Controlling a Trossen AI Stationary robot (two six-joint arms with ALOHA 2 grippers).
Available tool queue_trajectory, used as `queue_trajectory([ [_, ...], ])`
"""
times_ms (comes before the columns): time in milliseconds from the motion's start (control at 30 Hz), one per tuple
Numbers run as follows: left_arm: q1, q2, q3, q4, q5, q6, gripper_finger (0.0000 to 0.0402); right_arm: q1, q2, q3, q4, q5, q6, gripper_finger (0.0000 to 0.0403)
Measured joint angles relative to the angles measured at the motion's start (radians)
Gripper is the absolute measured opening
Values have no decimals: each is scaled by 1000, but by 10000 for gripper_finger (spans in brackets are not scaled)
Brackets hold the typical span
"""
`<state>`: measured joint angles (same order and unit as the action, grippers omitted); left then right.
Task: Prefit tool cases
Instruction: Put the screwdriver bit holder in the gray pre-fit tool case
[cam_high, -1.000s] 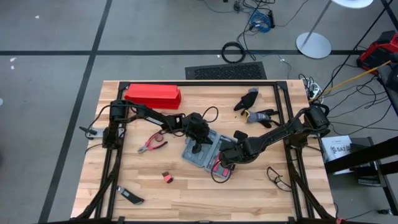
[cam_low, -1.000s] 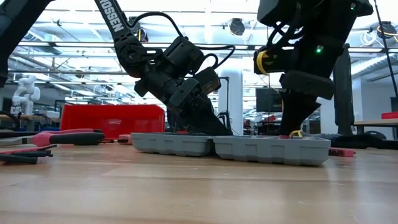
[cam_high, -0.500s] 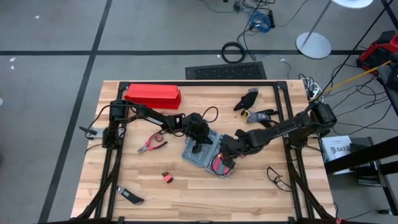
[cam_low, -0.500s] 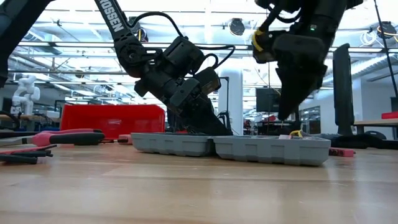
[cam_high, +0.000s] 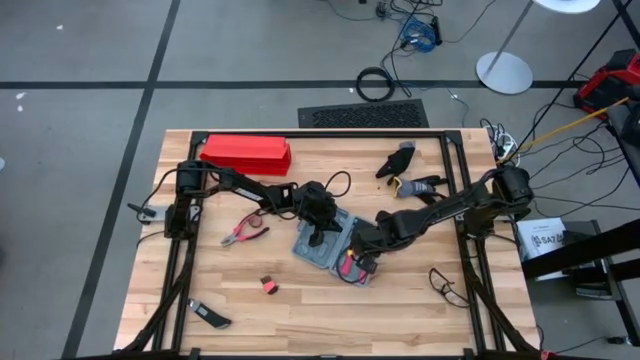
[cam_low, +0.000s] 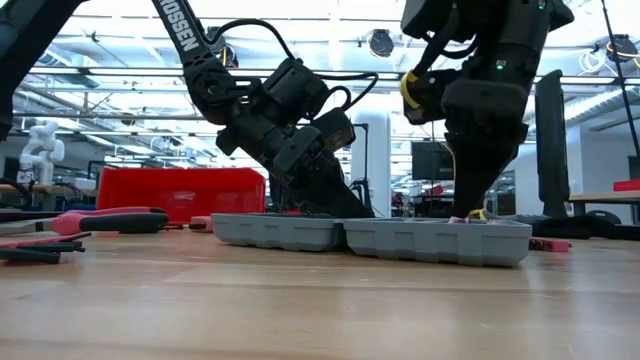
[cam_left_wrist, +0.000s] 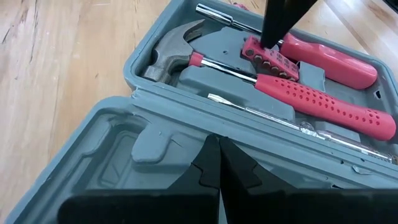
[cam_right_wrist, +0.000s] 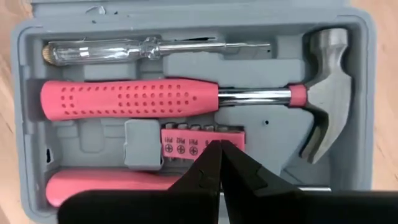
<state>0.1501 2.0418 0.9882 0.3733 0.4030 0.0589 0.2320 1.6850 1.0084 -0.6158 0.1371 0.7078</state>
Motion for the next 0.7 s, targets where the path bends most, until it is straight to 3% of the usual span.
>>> queue_trajectory([
  [433,1,0,0,-2,-1,0,0,-4,90,5,30,-12,-40,0],
  [567,2,0,0,-1,-1,0,0,-6,35,-2,33,4,-38,0],
  [700,4,0,0,9,-12,0,0,-9,-63,19,-4,84,-29,0],
])
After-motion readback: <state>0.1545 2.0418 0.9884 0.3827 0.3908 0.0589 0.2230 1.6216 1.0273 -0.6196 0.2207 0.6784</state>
